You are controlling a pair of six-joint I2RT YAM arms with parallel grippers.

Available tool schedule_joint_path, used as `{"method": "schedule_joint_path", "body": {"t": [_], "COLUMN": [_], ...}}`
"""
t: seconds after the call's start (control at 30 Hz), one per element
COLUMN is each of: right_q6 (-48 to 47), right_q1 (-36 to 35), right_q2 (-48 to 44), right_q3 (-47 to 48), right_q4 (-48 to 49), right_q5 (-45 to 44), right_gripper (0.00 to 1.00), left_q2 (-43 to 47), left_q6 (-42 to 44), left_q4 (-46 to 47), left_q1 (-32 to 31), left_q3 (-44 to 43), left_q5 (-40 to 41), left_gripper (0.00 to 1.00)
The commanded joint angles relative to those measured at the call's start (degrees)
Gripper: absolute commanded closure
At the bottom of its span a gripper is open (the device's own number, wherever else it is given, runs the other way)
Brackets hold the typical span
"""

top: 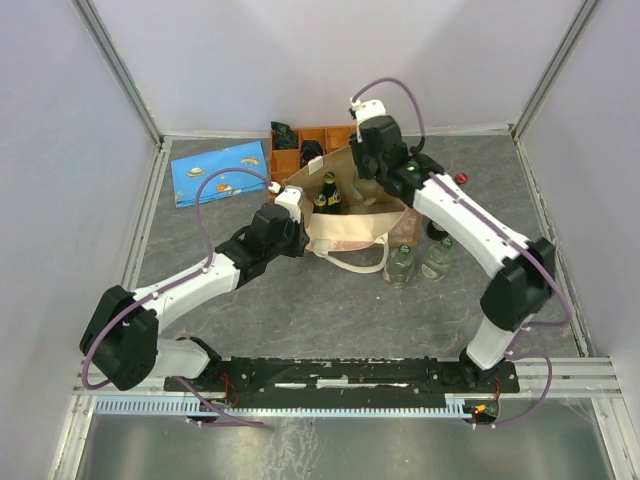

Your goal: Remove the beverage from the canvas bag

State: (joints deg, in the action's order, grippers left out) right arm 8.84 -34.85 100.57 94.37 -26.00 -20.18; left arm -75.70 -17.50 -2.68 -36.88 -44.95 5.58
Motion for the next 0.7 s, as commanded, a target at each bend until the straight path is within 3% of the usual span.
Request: {"method": "schedule_joint_path", "body": {"t": [0.0, 0.33, 0.67], "right_q6": [-3.28, -3.26, 3.52], "right_q1": [-1.31, -7.06, -9.01], "right_q2": [-13.26, -29.01, -48.48], "right_q3": [7.98, 9.94, -8.22], "right_q4": [3.77, -12.07, -21.71], "right_q5": [0.04, -6.95, -9.98], "right_gripper": [1.0, 1.0, 1.0], "left_q2": [-1.08, 0.4, 0.71], "left_q6": [0.18, 0.62, 1.41], "left_q4": [-2.71, -2.72, -4.88], "left_q1": [0.06, 0.01, 0.06], "left_q3": [-0.49, -0.69, -1.58], "left_q5": [-0.13, 1.1, 1.53], "left_gripper": [0.97, 0.97, 0.97]}}
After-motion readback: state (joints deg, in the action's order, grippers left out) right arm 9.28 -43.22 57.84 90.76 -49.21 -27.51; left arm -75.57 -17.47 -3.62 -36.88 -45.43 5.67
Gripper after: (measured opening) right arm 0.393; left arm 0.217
